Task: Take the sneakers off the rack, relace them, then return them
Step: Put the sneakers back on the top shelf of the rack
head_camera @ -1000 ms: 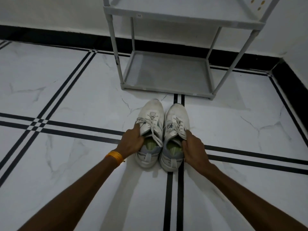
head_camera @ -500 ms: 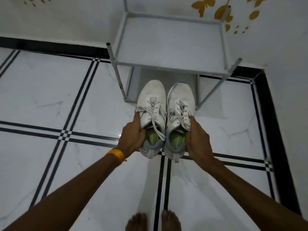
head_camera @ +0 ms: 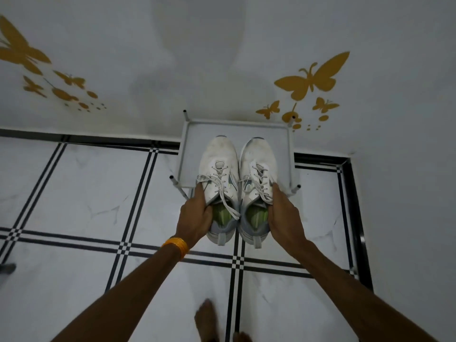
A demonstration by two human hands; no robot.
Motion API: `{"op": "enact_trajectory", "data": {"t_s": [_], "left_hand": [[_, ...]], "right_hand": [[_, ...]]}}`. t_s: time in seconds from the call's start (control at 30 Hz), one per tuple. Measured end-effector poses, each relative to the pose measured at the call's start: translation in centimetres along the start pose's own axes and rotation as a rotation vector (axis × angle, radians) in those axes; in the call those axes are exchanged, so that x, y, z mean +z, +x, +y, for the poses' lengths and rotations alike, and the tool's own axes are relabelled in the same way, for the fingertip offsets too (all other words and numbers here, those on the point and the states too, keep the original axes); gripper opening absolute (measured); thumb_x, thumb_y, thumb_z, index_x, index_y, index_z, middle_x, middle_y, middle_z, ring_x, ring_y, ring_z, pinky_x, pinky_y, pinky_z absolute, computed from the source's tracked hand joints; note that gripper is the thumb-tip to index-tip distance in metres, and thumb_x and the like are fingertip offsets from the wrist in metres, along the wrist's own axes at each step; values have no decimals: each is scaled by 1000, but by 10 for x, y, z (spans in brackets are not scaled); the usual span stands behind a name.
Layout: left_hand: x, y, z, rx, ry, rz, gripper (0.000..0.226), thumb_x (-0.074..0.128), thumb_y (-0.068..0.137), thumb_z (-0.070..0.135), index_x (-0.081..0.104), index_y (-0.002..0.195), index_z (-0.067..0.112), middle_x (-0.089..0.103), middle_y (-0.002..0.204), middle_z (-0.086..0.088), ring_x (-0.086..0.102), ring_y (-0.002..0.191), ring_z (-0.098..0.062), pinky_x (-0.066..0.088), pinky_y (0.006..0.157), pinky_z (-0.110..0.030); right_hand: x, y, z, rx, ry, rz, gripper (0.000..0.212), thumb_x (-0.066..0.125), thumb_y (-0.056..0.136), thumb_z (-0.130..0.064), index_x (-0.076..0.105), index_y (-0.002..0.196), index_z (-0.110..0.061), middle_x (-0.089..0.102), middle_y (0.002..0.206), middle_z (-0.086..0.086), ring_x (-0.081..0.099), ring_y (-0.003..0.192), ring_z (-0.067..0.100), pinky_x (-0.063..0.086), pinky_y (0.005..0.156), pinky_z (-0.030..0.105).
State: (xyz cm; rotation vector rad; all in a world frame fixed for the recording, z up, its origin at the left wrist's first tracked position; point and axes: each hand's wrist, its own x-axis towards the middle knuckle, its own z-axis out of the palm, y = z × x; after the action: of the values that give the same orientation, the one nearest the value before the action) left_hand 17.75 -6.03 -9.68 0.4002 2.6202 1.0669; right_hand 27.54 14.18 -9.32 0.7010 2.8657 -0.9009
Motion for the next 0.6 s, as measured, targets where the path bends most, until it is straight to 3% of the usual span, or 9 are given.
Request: {"op": "enact_trajectory", "data": {"t_s": [0.17, 0.37, 0.6], "left_hand": [[9, 78, -5, -22, -41, 0, 56, 47, 91, 6, 30, 144, 13, 70, 107, -15, 68, 89, -35, 56, 81, -43], [49, 194, -44, -32, 10, -23, 59, 48, 90, 7, 29, 146, 10, 70, 109, -20, 67, 90, -39, 55, 82, -45], [107, 269, -83, -73, 11, -106, 57, 48, 92, 10, 29, 145, 11, 68, 116, -20, 65, 98, -40, 53, 87, -45]], "right_hand": [[14, 75, -1, 30, 19, -12, 66, 55, 94, -7, 21, 151, -9, 55, 128, 16, 61, 108, 29, 53, 91, 44], [60, 175, 19, 63, -72, -63, 78, 65, 88, -10, 19, 151, -7, 54, 132, 18, 61, 112, 33, 52, 95, 45], [104, 261, 61, 99, -100, -125, 72, 60, 90, -6, 22, 151, -6, 54, 131, 21, 60, 111, 36, 51, 94, 46]]}}
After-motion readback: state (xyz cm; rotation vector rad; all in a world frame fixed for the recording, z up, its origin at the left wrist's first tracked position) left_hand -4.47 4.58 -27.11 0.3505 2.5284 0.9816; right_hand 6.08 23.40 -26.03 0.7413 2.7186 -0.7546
